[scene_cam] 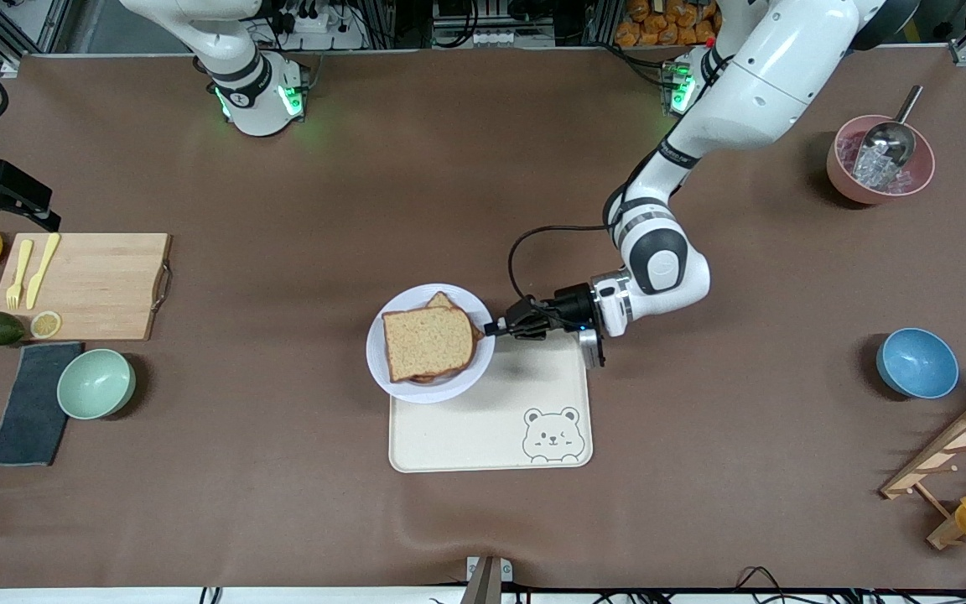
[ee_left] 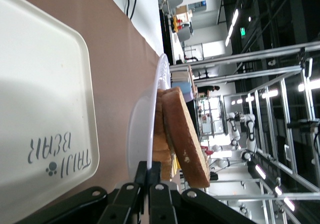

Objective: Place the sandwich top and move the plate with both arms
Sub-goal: 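Slide the plate with the left gripper onto the bear tray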

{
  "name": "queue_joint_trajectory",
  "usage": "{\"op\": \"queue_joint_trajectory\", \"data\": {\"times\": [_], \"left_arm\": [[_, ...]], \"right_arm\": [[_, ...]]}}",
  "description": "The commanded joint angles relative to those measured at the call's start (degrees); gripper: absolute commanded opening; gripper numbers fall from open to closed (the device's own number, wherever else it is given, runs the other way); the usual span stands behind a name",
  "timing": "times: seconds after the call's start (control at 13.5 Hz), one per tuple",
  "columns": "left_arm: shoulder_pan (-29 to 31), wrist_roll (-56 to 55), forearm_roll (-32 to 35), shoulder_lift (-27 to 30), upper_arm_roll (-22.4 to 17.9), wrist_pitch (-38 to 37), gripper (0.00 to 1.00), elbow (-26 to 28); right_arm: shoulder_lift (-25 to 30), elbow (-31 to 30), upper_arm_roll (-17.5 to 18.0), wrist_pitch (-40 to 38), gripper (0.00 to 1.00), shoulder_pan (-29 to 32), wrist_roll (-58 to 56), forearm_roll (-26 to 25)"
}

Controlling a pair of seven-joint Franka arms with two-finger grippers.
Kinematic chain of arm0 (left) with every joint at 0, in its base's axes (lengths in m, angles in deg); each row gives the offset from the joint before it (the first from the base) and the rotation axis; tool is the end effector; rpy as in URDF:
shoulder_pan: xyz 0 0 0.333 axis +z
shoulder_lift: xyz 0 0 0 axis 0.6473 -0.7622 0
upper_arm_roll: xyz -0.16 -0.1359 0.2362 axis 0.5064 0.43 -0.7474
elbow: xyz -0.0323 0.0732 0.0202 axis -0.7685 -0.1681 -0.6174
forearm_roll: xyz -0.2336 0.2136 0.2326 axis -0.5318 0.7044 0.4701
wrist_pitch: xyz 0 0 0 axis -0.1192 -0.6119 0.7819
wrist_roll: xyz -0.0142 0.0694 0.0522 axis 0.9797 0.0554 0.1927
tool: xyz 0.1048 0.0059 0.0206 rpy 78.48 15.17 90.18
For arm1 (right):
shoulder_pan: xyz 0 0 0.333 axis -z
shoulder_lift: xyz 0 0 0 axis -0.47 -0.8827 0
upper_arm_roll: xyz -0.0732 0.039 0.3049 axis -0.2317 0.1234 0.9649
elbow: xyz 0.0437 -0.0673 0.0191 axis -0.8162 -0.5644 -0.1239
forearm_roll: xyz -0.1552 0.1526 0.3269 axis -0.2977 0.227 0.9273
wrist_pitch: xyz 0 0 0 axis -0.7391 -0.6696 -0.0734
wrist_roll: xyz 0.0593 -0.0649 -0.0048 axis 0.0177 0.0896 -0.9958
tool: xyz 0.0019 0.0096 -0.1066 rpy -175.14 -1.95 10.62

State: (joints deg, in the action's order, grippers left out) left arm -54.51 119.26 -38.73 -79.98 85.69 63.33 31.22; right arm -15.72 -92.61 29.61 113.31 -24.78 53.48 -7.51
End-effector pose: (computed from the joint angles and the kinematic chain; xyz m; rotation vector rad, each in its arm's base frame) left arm 0.5630 -0.3525 0.2042 1.7508 0.0578 0.2644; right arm 0.5550 -0.0164 0.6564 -3.1333 -0.0866 -0.0784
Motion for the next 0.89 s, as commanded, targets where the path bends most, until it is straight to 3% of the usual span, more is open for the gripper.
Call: {"op": "queue_joint_trajectory", "data": {"times": [0.0,0.82], "left_arm": [[1.16,-3.42,-0.79,0.73,0.48,-1.09,0.0,-1.61],[5.2,-8.35,3.24,-2.61,-0.05,-1.09,0.0,-6.36]], "right_arm": [[0.33,-0.44,0.74,-0.17,1.0,0.62,0.99,-0.42],[0.15,-0.44,0.74,-0.17,1.0,0.7,0.99,-0.42]]}}
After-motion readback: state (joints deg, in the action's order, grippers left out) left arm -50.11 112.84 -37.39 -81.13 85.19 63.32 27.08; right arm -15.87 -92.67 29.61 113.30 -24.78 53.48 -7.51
